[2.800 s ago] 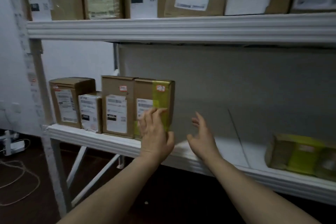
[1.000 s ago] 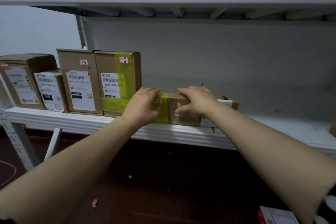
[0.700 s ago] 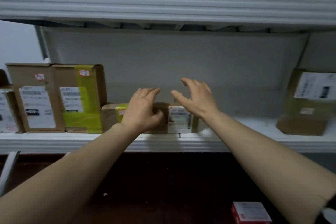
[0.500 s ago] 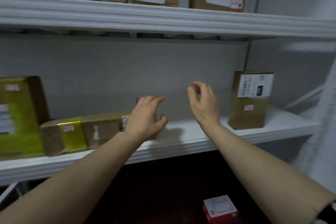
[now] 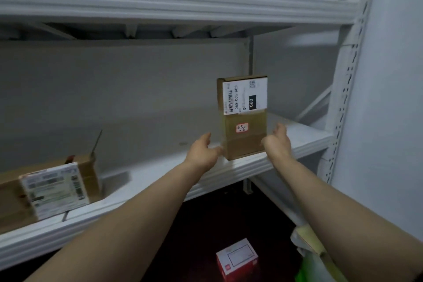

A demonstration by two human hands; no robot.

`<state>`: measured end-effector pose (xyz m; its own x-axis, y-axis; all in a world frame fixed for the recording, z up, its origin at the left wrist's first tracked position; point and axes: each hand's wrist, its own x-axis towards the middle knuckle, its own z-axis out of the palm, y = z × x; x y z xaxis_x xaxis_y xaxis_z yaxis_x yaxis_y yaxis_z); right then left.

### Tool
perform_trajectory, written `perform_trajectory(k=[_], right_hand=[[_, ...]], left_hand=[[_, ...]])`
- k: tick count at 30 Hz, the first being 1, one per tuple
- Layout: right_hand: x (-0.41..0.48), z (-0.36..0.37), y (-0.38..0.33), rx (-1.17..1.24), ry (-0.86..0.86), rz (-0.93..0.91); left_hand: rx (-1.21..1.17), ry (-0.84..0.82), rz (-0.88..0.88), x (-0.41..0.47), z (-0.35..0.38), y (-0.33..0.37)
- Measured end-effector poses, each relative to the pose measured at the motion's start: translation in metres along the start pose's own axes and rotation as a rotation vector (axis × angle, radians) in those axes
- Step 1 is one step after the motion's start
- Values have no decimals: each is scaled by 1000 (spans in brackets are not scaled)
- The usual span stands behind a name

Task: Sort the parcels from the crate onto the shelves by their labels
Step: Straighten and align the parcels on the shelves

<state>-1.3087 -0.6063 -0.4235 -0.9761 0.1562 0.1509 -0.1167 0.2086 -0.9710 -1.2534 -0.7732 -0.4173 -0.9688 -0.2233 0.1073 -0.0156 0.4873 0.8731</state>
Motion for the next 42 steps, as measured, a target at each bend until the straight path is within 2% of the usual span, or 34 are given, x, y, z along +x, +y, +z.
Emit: perform_trajectory(k=[3, 8, 13, 16, 20, 25, 28, 34, 37, 42], right_hand=[[15, -3, 10, -37, -124, 58], [23, 4, 22, -12, -186, 17], [7, 20, 20, -27, -228, -104], [-15, 37, 9, 13, -309, -157], [-44, 75, -7, 128, -445, -166], [-74, 117, -22, 235, -563, -127], [-82, 135, -26, 208, -635, -113], [-90, 145, -32, 255, -700, -69], [-88, 145, -30, 267, -725, -54], [-89, 150, -30, 229, -759, -70]], left_hand=[[-38, -15, -11, 10, 16, 2], [-38, -37, 95, 10, 27, -2], [-104, 117, 106, -13, 5, -7], [-42, 187, 88, -35, -19, -13], [148, 293, 64, -59, -68, -25], [695, 546, 157, -88, -139, -29], [840, 672, 170, -99, -179, -34], [955, 440, -34, -107, -214, -62], [964, 378, -30, -109, -217, -70], [977, 365, 27, -108, -219, -74]])
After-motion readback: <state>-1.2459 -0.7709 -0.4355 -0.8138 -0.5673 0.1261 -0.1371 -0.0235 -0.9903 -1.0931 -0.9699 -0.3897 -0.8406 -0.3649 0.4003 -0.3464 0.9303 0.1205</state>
